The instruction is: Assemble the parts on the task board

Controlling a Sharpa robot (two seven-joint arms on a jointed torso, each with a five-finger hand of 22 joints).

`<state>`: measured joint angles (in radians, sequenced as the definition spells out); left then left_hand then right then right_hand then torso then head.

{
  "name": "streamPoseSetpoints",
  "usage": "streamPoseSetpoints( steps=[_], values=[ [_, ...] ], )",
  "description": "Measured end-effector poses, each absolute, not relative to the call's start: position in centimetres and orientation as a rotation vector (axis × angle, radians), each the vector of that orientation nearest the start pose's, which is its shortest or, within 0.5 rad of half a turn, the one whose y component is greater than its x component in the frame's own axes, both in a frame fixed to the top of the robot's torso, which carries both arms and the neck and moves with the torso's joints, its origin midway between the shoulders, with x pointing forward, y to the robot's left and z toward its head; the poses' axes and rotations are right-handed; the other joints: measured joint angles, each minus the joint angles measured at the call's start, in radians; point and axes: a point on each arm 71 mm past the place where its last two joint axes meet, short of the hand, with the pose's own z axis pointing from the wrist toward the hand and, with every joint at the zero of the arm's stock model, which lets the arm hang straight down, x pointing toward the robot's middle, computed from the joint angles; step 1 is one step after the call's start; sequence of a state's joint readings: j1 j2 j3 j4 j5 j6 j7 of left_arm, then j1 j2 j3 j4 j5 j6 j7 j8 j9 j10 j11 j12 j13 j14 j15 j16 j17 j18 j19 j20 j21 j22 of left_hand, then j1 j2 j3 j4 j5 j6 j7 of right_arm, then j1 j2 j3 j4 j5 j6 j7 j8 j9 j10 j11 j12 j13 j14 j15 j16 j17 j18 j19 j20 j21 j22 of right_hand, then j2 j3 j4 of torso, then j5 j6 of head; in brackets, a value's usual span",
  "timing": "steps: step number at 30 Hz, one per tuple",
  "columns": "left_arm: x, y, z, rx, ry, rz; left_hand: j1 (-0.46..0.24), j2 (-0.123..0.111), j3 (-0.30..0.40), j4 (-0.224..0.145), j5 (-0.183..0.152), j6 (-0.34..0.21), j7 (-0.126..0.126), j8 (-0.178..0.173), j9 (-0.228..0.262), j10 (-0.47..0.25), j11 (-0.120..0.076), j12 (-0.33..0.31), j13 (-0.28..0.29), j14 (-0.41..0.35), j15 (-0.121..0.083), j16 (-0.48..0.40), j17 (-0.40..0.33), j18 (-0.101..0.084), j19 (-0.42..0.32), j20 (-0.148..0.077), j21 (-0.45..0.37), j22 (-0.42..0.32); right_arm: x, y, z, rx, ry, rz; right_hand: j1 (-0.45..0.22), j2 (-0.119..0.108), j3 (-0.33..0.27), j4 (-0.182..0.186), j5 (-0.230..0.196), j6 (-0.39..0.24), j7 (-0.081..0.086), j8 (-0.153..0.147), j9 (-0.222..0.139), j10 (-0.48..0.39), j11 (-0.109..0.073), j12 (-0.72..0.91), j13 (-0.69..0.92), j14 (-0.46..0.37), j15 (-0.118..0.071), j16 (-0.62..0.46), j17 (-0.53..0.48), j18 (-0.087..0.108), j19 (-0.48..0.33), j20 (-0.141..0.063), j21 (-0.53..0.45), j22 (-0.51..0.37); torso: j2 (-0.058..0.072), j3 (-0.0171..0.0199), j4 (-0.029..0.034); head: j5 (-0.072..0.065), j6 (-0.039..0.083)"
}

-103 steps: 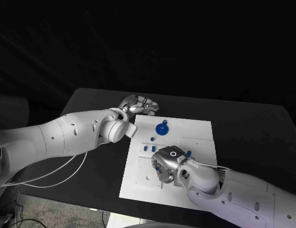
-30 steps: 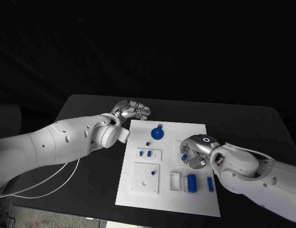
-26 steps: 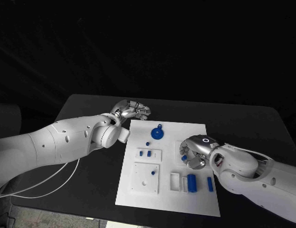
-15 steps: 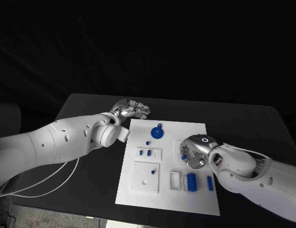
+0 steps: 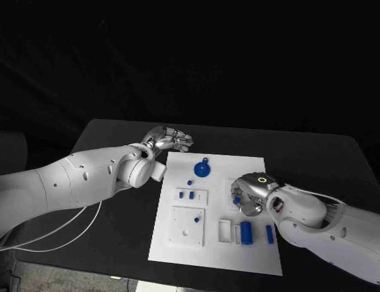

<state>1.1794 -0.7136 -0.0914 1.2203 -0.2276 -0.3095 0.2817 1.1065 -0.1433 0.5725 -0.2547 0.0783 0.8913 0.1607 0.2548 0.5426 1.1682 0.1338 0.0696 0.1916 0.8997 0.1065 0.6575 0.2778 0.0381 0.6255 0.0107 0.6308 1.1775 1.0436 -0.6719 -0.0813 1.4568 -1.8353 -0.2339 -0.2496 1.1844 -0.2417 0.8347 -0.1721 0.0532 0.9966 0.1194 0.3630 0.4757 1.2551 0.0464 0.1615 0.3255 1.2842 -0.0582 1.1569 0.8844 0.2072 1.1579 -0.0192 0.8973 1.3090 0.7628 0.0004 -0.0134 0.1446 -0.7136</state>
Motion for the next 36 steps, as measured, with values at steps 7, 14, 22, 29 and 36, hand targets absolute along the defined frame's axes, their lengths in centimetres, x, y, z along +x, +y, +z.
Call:
streamPoseSetpoints(
  steps=[7, 14, 22, 29, 36],
  values=[
    [53.0, 23.4, -22.9, -0.979, 1.562, -1.226, 0.0, 0.0, 0.0, 0.0, 0.0, 0.0, 0.0, 0.0, 0.0, 0.0, 0.0, 0.0, -0.001, 0.0, 0.0, 0.0, 0.001, 0.0, 0.0, 0.0, 0.0, 0.0, 44.8, -13.1, -27.5, -0.485, 1.745, 0.486, -0.008, 0.007, 0.048, 0.011, -0.003, 0.02, -0.009, 0.008, 0.003, 0.005, -0.005, 0.013, 0.018, 0.006, -0.008, 0.0, -0.001, 0.0, 0.0, 0.0, 0.01, 0.0, 0.0, -0.0001, -0.0001, 0.0, -0.001],
    [53.1, 23.5, -22.9, -0.98, 1.561, -1.222, 0.0, 0.0, 0.0, 0.0, 0.0, 0.0, 0.0, 0.0, -0.001, 0.0, 0.0, 0.0, -0.001, 0.0, 0.0, 0.0, 0.002, 0.0, 0.0, 0.0, 0.0, 0.001, 44.2, -13.3, -26.7, -0.469, 1.717, 0.51, -0.015, 0.001, 0.06, 0.008, -0.003, 0.029, -0.011, 0.011, 0.011, 0.008, -0.006, 0.02, 0.028, 0.008, -0.01, 0.0, -0.001, 0.0, 0.002, 0.002, 0.01, 0.0, 0.0, -0.0001, -0.0001, -0.001, 0.0],
    [53.1, 23.6, -22.9, -0.981, 1.56, -1.22, 0.0, 0.0, 0.0, 0.0, 0.0, 0.0, 0.0, 0.0, -0.001, 0.0, 0.0, 0.0, -0.001, 0.0, 0.0, 0.0, 0.002, 0.0, 0.0, 0.0, 0.0, 0.001, 43.9, -12.8, -23.9, -0.442, 1.659, 0.564, -0.015, 0.001, 0.063, 0.008, -0.003, 0.03, -0.012, 0.011, 0.011, 0.011, -0.008, 0.021, 0.031, 0.011, -0.013, 0.0, -0.002, 0.0, 0.007, 0.0, 0.014, 0.0, -0.001, -0.0002, -0.0001, 0.004, 0.0],
    [53.2, 23.5, -22.9, -0.98, 1.559, -1.22, 0.004, 0.004, 0.0, 0.0, 0.0, 0.0, 0.0, 0.0, -0.001, 0.0, 0.0, 0.0, -0.001, 0.0, 0.0, 0.0, 0.003, 0.0, 0.0, 0.0, 0.0, 0.0, 43.1, -10.5, -23.3, -0.446, 1.651, 0.636, -0.014, 0.001, 0.065, 0.005, -0.003, 0.033, -0.015, 0.011, 0.011, 0.014, -0.011, 0.021, 0.031, 0.011, -0.014, 0.0, -0.002, 0.0, 0.007, 0.0, 0.014, 0.0, -0.001, -0.0003, -0.0001, 0.009, -0.001],
    [53.4, 23.2, -23.0, -0.979, 1.559, -1.221, 0.004, 0.004, 0.0, 0.0, 0.0, 0.0, 0.0, 0.0, -0.001, 0.0, 0.0, 0.0, -0.002, 0.0, 0.0, 0.0, 0.004, 0.0, 0.0, 0.0, 0.0, 0.001, 41.6, -6.2, -23.8, -0.494, 1.646, 0.73, -0.014, 0.001, 0.065, 0.005, -0.003, 0.033, -0.015, 0.01, 0.011, 0.014, -0.011, 0.021, 0.032, 0.011, -0.014, 0.0, -0.002, 0.0, 0.007, 0.0, 0.014, 0.0, -0.001, -0.0004, 0.0001, 0.021, -0.005]
  ],
)
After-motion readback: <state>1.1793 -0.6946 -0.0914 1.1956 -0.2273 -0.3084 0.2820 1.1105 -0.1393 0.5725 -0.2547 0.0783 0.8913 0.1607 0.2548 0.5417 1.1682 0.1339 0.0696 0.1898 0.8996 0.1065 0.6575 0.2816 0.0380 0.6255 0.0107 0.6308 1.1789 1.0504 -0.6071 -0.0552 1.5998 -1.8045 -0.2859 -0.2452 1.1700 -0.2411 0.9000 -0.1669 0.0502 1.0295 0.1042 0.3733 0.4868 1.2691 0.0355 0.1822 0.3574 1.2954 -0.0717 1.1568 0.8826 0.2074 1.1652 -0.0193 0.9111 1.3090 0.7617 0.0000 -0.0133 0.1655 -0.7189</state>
